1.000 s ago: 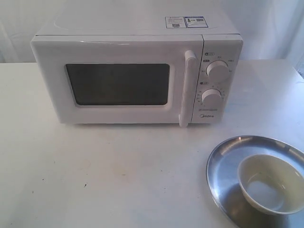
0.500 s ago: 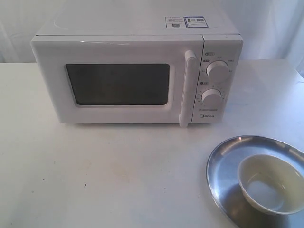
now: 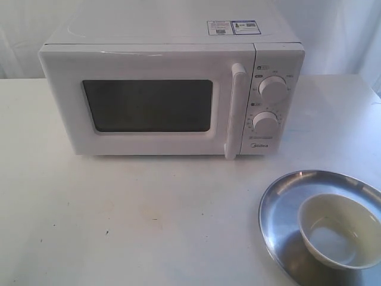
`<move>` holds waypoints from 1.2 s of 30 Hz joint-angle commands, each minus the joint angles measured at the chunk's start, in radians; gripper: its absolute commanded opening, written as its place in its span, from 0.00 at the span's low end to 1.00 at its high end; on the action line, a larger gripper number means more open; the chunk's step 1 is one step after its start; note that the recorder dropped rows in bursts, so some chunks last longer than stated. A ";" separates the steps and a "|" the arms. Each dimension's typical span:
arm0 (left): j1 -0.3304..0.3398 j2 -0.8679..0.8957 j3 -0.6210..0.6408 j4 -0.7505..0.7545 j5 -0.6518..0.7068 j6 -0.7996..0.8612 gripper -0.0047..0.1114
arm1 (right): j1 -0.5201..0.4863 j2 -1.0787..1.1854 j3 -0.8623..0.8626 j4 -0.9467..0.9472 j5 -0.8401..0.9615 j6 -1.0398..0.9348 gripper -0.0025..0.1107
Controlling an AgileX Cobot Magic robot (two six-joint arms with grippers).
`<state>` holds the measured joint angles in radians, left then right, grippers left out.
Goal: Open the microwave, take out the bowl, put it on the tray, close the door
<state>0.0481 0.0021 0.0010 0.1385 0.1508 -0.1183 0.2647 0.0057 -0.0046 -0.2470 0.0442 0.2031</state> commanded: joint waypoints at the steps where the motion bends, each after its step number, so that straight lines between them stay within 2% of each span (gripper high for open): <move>1: -0.001 -0.002 -0.001 -0.004 -0.002 -0.006 0.04 | -0.006 -0.006 0.005 0.168 -0.032 -0.152 0.02; 14: -0.001 -0.002 -0.001 -0.004 -0.002 -0.006 0.04 | -0.006 -0.006 0.005 0.168 0.028 -0.156 0.02; 19: -0.001 -0.002 -0.001 -0.004 -0.002 -0.006 0.04 | -0.006 -0.006 0.005 0.168 0.121 -0.156 0.02; 36: -0.001 -0.002 -0.001 -0.004 -0.002 -0.006 0.04 | -0.006 -0.006 0.005 0.168 0.125 -0.156 0.02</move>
<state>0.0481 0.0021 0.0010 0.1385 0.1508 -0.1183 0.2608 0.0057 -0.0046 -0.0828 0.1645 0.0590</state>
